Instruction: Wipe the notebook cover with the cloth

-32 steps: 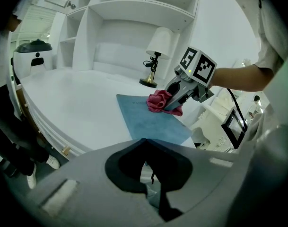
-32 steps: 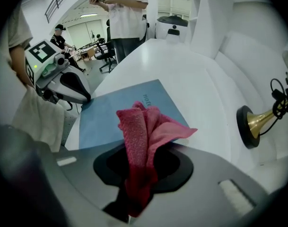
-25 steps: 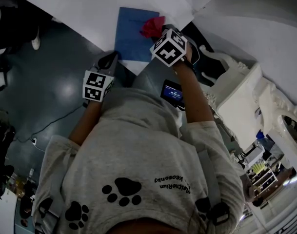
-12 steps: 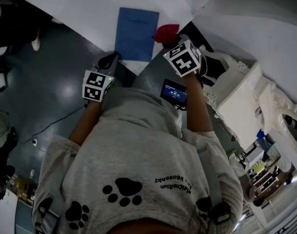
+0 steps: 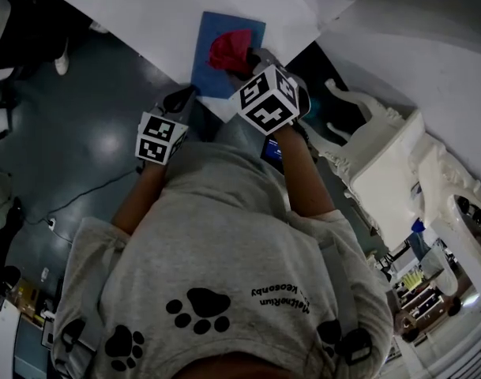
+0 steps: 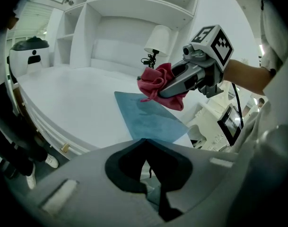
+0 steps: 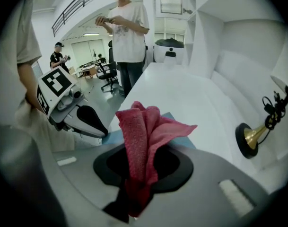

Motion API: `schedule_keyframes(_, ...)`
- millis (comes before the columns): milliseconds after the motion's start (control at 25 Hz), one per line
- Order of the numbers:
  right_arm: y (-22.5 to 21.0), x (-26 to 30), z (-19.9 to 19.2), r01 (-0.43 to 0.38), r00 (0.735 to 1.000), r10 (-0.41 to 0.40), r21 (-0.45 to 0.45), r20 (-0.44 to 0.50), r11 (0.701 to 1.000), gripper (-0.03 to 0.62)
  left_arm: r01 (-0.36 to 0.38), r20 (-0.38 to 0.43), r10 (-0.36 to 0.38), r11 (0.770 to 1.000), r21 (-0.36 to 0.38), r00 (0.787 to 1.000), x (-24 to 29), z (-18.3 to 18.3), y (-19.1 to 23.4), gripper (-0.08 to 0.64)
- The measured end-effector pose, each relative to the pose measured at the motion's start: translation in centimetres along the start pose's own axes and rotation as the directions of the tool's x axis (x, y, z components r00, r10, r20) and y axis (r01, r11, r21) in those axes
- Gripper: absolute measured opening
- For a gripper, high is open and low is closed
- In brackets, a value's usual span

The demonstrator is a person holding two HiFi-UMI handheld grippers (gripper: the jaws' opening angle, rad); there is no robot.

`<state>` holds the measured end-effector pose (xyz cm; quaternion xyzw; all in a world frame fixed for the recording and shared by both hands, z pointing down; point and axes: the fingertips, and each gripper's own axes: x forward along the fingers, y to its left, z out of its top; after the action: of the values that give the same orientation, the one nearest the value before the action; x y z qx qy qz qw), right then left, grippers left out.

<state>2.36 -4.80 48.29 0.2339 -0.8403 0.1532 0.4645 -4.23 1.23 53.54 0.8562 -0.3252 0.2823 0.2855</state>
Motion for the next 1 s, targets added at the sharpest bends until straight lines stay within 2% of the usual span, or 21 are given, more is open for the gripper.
schedule_keyframes(240,2.9,3.7,2.4,-0.071,0.997,0.070,-0.105,-0.020,0.992,0.097,-0.009,0.016,0.009,1.000,0.008,1.000,0.0,0.4,0.2,-0.003)
schedule_keyframes(480,5.1,7.5,1.2,-0.137,0.982,0.106,-0.208,-0.153,0.968,0.097,-0.010,0.017,0.010,1.000,0.004,1.000,0.0,0.3,0.1,-0.003)
schedule_keyframes(1000,4.1,6.7,-0.8,-0.148,0.978,0.126,-0.132,-0.165,0.980,0.097,-0.001,0.018,0.001,1.000,0.012,1.000,0.0,0.4,0.2,-0.003)
